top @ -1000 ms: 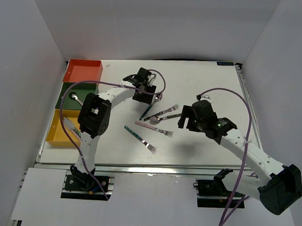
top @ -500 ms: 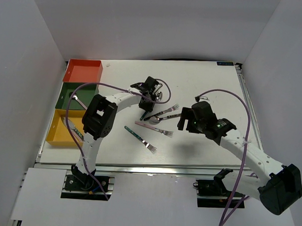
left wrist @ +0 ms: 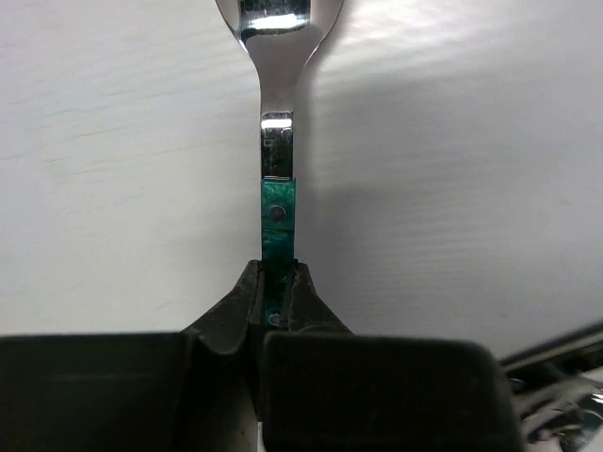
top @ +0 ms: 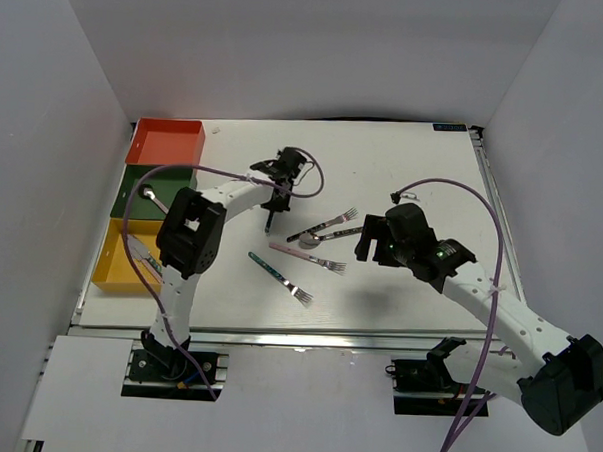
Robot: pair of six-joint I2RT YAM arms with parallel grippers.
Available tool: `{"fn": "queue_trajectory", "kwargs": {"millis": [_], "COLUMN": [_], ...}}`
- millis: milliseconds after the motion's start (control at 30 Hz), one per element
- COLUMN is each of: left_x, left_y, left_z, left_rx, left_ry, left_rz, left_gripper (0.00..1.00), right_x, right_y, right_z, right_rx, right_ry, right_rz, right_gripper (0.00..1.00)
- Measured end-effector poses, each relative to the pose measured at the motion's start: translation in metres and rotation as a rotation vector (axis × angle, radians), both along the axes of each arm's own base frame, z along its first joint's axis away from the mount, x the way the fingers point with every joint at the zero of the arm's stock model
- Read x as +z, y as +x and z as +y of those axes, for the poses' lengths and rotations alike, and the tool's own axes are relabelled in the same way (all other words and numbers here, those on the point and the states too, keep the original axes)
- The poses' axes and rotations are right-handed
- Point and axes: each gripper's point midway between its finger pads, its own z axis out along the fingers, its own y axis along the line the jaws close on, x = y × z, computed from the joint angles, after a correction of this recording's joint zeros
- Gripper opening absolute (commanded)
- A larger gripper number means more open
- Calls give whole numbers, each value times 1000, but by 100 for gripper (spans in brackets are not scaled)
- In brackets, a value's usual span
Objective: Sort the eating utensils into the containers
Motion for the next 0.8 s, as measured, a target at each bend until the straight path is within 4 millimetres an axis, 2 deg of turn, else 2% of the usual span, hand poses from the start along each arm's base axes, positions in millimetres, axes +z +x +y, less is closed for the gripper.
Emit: {"fn": "queue_trajectory", "kwargs": {"millis": [67, 167, 267, 333, 400, 467, 500, 600, 700, 800], "left_x": [17, 59, 107, 133, 148, 149, 143, 114, 83, 66], "left_y": [6, 6, -8, -25, -39, -47, -49, -52, -49, -36], "left_z": [24, 74, 145, 196, 238, 270, 282, 311, 324, 323], "left_rx": [101, 294, 513, 659, 776, 861, 891, 950, 973, 955], "left_ry": [13, -18, -94, -117, -124, -117, -117, -97, -80, -83], "left_rz": [-39, -127, -244, -321, -372, -385, -373, -293, -197, -143], "left_gripper": [0, 0, 0, 0, 0, 0, 0, 0, 0, 0], "right_x": [0, 0, 0, -2, -4, -6, -7, -7, -8, -9], "right_y": [0, 0, 0, -1, -1, -1, -1, 0, 1, 2], "right_z": [0, 0, 1, 1, 3, 5, 6, 11, 14, 17], "right_rx": [1, 5, 11, 15, 22, 33, 38, 53, 61, 68], "right_ry": [-1, -3, -3, -4, -5, -3, -1, 14, 20, 28], "right_rz": [-1, -1, 0, 5, 12, 22, 26, 27, 31, 31], "right_gripper": [86, 86, 86, 86, 86, 86, 85, 85, 86, 85]}}
